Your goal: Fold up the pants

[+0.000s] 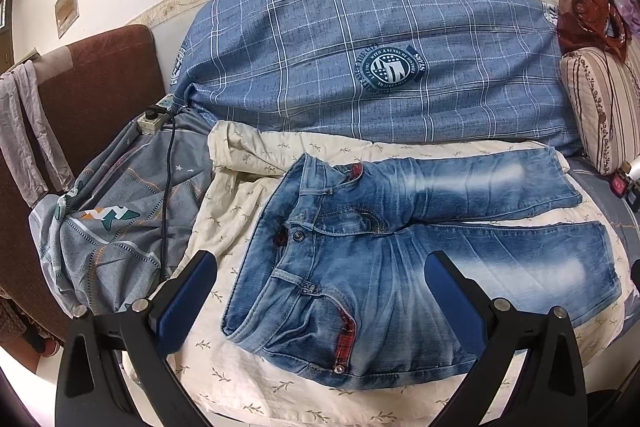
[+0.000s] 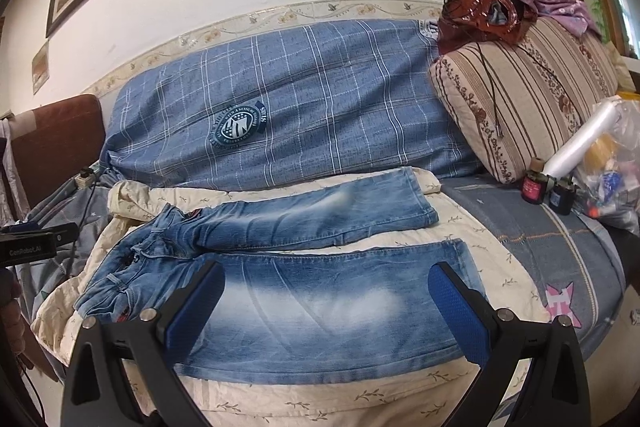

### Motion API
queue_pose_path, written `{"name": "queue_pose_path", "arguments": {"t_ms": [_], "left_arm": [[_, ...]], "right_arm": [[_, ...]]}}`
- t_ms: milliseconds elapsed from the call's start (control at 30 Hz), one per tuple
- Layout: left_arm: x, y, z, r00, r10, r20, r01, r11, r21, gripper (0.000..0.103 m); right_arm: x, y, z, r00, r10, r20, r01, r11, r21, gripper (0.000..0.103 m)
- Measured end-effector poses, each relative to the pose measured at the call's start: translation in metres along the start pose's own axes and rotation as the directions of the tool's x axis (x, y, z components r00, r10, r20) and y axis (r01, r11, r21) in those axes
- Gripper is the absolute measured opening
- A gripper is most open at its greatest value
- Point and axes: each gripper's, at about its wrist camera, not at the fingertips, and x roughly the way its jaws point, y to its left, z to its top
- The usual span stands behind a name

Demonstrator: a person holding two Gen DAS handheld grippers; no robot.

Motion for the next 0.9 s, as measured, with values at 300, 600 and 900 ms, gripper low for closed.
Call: {"name": "queue_pose_path", "arguments": {"t_ms": [300,600,900], "left_arm": [[-0.011,0.001,0.002,1.0,-0.007,0.02,0.007,1.0,-0.002,0.103],[0.002,0.005,0.004,1.0,-0.013,0.007,0.013,1.0,-0.012,0.103],[0.033,0.012,0.009,1.0,-0.002,-0.024,0.002,1.0,-0.008,0.103]], "right_arm": [[-0.014,0.006,0.008,1.0,-0.004,0.028,0.004,1.0,-0.018,0.103],[-0.007,0.012,0.015,1.0,-0.017,0.015,0.017,0.999,-0.037,0.103],[0.024,0.02,0.026,1.0,-0.017,-0.012,0.017,0.999,-0.041,0.103]]}}
